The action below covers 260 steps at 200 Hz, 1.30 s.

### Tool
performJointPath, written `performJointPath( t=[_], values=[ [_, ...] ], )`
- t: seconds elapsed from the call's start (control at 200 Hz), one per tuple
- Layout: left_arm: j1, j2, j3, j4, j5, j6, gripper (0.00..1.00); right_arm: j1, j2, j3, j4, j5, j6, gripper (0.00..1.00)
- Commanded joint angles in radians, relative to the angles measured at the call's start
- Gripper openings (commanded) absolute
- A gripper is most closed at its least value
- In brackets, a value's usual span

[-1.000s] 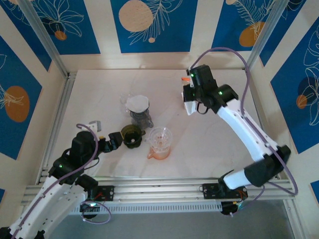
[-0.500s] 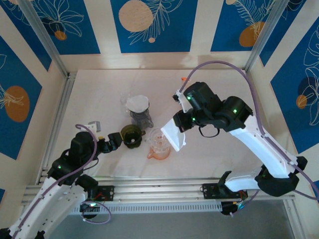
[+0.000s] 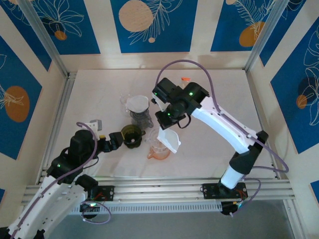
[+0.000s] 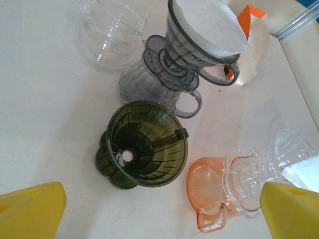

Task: Place the coffee filter in the dripper

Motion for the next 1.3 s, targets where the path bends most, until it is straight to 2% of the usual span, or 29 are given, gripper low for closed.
performJointPath(
  t=[0.0, 0.24, 0.455, 0.495, 0.655, 0.795, 0.995, 1.16, 1.296],
  values=[
    [0.012, 0.009, 0.029, 0.018, 0.037, 0.027, 1.00, 0.016, 0.051, 0.052, 0.001, -0.022, -0.031, 0.00],
    [0.012, 0.025, 0.025, 0.031, 0.065, 0.021, 1.00, 0.036, 0.159, 0.071, 0.069, -0.023, -0.049, 0.00],
    [0.012, 0.031, 0.006, 0.054, 0.094, 0.000, 1.00, 0.055, 0.167, 0.007, 0.121, -0.053, -0.032, 0.00],
    [0.013, 0.034, 0.004, 0.061, 0.101, -0.004, 1.00, 0.057, 0.159, -0.008, 0.133, -0.056, -0.030, 0.04],
    [0.012, 0.053, 0.000, 0.087, 0.126, -0.012, 1.00, 0.064, 0.068, -0.064, 0.194, -0.030, -0.023, 0.35],
    [0.012, 0.071, 0.002, 0.108, 0.157, -0.012, 1.00, 0.061, -0.035, -0.109, 0.233, 0.010, -0.012, 0.47],
    [0.013, 0.115, 0.007, 0.141, 0.220, -0.011, 0.99, 0.005, -0.142, -0.213, 0.216, 0.002, -0.018, 0.48],
    [0.012, 0.197, 0.028, 0.191, 0.334, 0.007, 0.85, -0.031, -0.163, -0.308, 0.173, 0.014, -0.053, 0.48],
    [-0.003, 0.291, 0.067, 0.234, 0.407, 0.017, 0.84, -0.032, -0.200, -0.373, 0.201, 0.041, -0.037, 0.46]
  ],
)
